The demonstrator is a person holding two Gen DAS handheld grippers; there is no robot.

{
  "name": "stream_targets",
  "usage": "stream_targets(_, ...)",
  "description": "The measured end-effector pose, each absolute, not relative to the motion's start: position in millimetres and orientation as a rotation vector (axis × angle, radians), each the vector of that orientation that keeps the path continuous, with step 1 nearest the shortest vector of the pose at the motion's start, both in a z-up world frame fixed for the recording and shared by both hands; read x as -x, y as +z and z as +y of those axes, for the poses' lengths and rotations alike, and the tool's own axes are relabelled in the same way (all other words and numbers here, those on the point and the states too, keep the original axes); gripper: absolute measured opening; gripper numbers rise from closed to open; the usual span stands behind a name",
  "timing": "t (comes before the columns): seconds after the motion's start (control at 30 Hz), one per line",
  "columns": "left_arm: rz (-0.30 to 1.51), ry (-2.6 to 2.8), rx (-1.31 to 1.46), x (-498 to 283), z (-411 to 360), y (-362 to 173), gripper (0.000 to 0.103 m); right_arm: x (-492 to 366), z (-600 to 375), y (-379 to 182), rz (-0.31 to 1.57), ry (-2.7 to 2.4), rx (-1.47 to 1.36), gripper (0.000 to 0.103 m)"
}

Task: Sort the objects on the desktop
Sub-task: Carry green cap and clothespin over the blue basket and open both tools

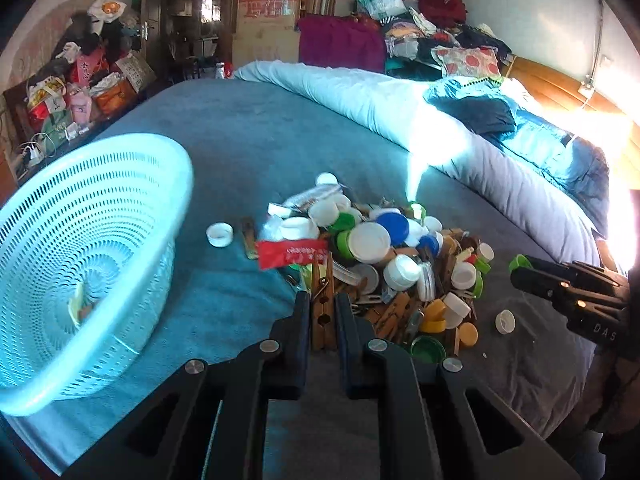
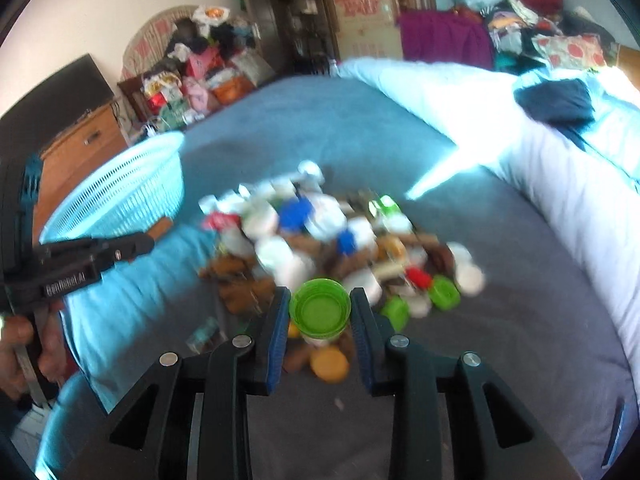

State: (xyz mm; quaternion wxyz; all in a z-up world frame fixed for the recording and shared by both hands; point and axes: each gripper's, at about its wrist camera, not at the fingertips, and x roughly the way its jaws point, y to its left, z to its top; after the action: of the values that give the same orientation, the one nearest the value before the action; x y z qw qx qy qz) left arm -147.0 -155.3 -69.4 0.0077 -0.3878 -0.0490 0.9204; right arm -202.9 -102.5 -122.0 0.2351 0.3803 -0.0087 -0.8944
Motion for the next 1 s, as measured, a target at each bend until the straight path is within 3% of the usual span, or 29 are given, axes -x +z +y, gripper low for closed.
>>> stream_targets(0.47,-0.280,3.159,1.152,119.9,-297.5,-12.7,0.013,249.3,-291.1,-49.3,-0.001,-2.240,-0.847,0.029)
stream_targets(0.73,-0.370,3.185,1.485,136.5,-366.1,-35.8,0.013,254.3,-384.1,-54.2,0.118,-2.093,-0.912,0.029)
stream_targets(1.0,-0.330,3.146,1.675,143.3,-379.9,-64.6,0.013,258.5,-418.1,-79.0,0.175,-2.029,-1.020,0.029)
